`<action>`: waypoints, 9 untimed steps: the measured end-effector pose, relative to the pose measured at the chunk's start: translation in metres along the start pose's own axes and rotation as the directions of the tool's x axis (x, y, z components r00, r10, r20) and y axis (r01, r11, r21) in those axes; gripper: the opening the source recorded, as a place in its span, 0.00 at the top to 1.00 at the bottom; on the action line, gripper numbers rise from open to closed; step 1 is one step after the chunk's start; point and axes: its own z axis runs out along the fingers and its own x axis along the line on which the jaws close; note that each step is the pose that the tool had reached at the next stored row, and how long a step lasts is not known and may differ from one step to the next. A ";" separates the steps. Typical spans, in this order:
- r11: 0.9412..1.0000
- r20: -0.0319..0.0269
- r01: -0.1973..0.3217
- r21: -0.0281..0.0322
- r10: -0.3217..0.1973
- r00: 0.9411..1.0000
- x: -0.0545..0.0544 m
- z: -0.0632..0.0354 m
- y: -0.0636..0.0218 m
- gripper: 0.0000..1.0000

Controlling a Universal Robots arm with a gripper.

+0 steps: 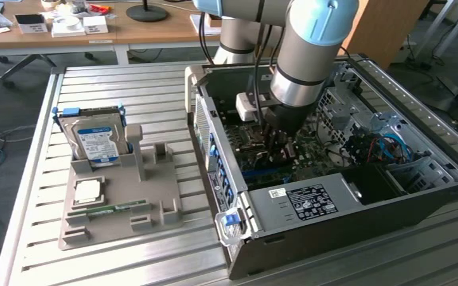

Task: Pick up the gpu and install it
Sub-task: 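Insert the gpu into the slot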

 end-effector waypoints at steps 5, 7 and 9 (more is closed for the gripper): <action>1.000 0.000 0.000 0.000 0.000 1.000 0.000 0.0000 0.0001 0.73; 1.000 0.000 0.000 0.000 0.000 1.000 -0.001 0.0001 0.0001 0.73; 1.000 0.000 0.000 0.000 0.000 1.000 -0.001 0.0000 0.0001 0.73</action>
